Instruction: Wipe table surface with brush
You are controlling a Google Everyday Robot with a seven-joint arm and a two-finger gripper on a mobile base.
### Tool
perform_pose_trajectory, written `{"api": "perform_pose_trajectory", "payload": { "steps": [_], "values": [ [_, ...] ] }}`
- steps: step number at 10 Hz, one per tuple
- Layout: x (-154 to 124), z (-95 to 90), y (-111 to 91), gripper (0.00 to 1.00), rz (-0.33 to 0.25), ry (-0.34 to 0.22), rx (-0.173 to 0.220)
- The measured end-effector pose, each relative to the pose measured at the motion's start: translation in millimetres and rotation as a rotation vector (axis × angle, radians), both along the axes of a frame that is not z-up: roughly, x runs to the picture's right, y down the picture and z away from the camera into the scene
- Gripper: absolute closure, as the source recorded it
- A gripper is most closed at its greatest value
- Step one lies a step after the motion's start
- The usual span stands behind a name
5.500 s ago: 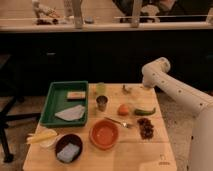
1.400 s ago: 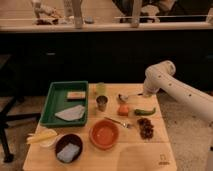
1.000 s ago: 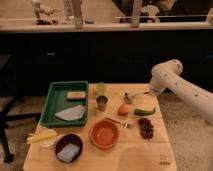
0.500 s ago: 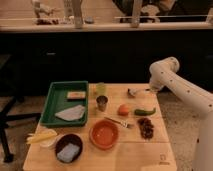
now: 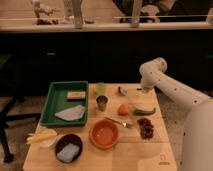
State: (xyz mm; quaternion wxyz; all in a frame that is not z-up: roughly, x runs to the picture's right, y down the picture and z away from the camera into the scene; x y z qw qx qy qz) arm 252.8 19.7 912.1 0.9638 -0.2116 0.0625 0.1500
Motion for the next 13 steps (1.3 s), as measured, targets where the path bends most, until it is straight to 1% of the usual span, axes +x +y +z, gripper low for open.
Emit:
{"api": "perform_pose_trajectory", "payload": {
  "steps": [2,5,8,13],
  "values": [
    [-20,-0.3,4,1.00,-0.018,-0.047,-0.006],
    [-34,-7.5,11,1.00,-0.038,-0.101,-0.016],
    [-31,-15.9,12,1.00,-0.042,-0.110,-0.011],
    [-13,-22.9,0,1.00,-0.016,-0.084,0.025]
  ]
}}
